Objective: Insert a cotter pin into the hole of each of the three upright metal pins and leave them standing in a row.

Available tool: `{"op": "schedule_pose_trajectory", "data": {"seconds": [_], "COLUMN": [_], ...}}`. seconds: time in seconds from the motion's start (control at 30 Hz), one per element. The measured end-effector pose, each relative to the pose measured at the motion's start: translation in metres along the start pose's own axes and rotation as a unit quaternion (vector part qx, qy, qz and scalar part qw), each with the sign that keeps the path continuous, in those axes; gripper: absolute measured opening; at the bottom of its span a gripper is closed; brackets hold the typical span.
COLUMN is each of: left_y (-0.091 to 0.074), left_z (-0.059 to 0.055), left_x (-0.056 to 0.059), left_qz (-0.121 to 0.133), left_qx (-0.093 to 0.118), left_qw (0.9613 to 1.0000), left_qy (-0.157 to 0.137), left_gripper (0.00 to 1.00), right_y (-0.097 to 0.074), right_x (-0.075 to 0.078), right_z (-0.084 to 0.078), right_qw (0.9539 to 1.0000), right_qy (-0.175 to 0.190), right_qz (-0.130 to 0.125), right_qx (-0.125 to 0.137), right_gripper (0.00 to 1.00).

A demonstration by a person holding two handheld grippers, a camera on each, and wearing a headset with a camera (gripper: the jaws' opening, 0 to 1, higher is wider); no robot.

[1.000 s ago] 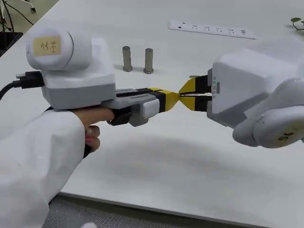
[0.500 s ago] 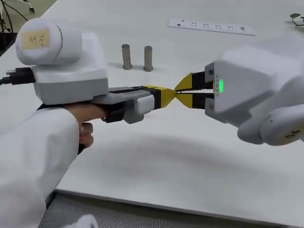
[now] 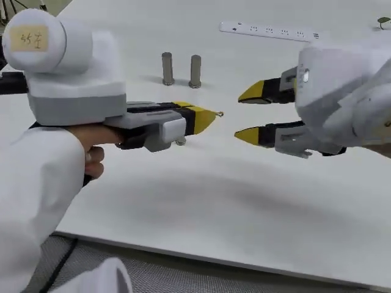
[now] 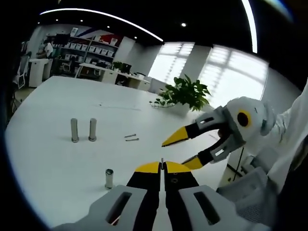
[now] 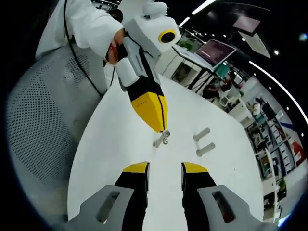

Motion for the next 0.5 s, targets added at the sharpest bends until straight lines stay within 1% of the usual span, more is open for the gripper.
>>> {"op": "schedule_pose_trajectory", "data": {"seconds": [0.07,0.1,0.13,0.17,0.2,0.23,0.27,0.3,0.33,0.37,0.4,0.43,0.47,0.5], "left_y": [-0.001,-0.001,-0.002,-0.003,-0.003,-0.004,-0.004,-0.005,-0.007,-0.008,-0.008,-0.01,-0.011,-0.011], "left_z": [0.001,0.001,0.002,0.003,0.003,0.004,0.005,0.008,0.011,0.013,0.015,0.017,0.018,0.019], "left_x": [0.002,0.004,0.005,0.006,0.007,0.008,0.01,0.011,0.017,0.02,0.021,0.023,0.025,0.026], "left_qz": [-0.005,-0.009,-0.012,-0.019,-0.021,-0.025,-0.03,-0.032,-0.048,-0.054,-0.056,-0.063,-0.068,-0.073], "left_qx": [0.0,-0.002,0.0,0.002,0.003,0.003,0.004,0.01,0.019,0.024,0.026,0.029,0.031,0.031], "left_qw": [0.9999,0.9999,0.9997,0.9991,0.9989,0.9983,0.9976,0.9971,0.9957,0.995,0.9944,0.993,0.9922,0.9913], "left_qy": [0.01,0.015,0.02,0.038,0.043,0.052,0.063,0.068,0.077,0.08,0.085,0.095,0.1,0.105], "left_gripper": [0.0,0.0,0.0,0.0,0.0,0.0,0.0,0.0,0.0,0.0,0.0,0.0,0.0,0.0], "right_y": [0.0,-0.001,-0.001,-0.002,-0.002,-0.003,-0.003,-0.004,-0.005,-0.006,-0.007,-0.008,-0.009,-0.01], "right_x": [0.001,0.002,0.001,0.003,0.003,0.0,0.0,0.0,-0.002,-0.002,-0.002,-0.004,-0.003,-0.003], "right_z": [-0.003,-0.002,-0.002,-0.004,-0.005,-0.003,-0.003,-0.001,0.001,0.004,0.005,0.009,0.009,0.012], "right_qw": [0.9995,0.9988,0.998,0.9975,0.9972,0.9949,0.9941,0.9925,0.9893,0.9866,0.9849,0.9816,0.9812,0.9809], "right_qy": [0.03,0.046,0.055,0.064,0.066,0.087,0.093,0.104,0.122,0.136,0.142,0.154,0.158,0.157], "right_qz": [0.009,0.013,0.024,0.025,0.029,0.043,0.045,0.051,0.063,0.07,0.074,0.086,0.082,0.085], "right_qx": [0.005,0.014,0.019,0.017,0.02,0.029,0.032,0.039,0.049,0.059,0.066,0.075,0.073,0.077], "right_gripper": [0.23,0.25,0.26,0.26,0.26,0.26,0.26,0.26,0.26,0.25,0.25,0.24,0.23,0.22]}}
Point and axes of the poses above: the centre of the closed fingertips' face, and the gripper's own axes: y roughly forward along the fingers, x roughly to its right, z roughly out of its top, the point moved 2 cm from there along -y, roughly backward along the fingers, and after that the axes turned 9 degrees about -y, right-handed, at the moved point
